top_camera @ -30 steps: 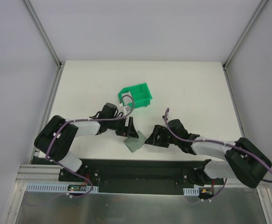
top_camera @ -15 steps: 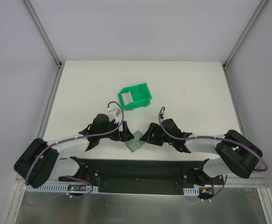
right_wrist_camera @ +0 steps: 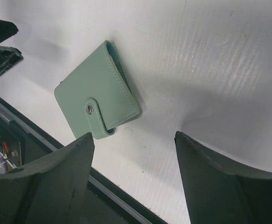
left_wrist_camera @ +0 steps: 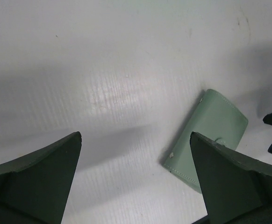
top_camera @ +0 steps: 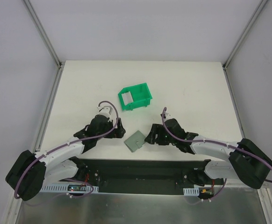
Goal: Put the credit cards into the card holder
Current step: Move the card holder to the center of the board, then open the card holder at the center of the board.
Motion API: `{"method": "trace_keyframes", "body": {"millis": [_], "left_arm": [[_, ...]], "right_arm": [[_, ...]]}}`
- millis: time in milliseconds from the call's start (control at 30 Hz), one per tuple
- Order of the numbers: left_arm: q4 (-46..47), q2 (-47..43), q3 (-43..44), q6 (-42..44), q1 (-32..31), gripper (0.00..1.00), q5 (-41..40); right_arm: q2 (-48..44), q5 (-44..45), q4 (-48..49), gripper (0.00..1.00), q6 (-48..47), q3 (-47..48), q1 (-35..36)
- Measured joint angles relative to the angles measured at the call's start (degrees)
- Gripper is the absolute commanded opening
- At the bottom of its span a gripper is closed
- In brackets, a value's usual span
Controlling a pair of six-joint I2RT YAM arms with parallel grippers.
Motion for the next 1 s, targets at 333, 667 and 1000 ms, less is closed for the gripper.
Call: {"method": "trace_keyframes", "body": {"millis": [333, 667, 1000], "left_arm": [[2.89, 5.66, 0.11, 7.08, 0.00, 0.80, 19.93], [12.28, 16.46, 0.20, 9.09, 3.89, 0.71, 39.43], [17.77, 24.02, 0.90, 8.41, 8.90, 0.49, 49.70]], "right_arm": [[4.35, -3.26, 8.28, 0.58, 7.41, -2.32, 1.88], [6.64, -4.07, 12.15, 0.53, 10.99, -2.78, 3.65], [8.28, -4.09, 14.86, 0.50, 12.02, -3.21, 4.37]]}}
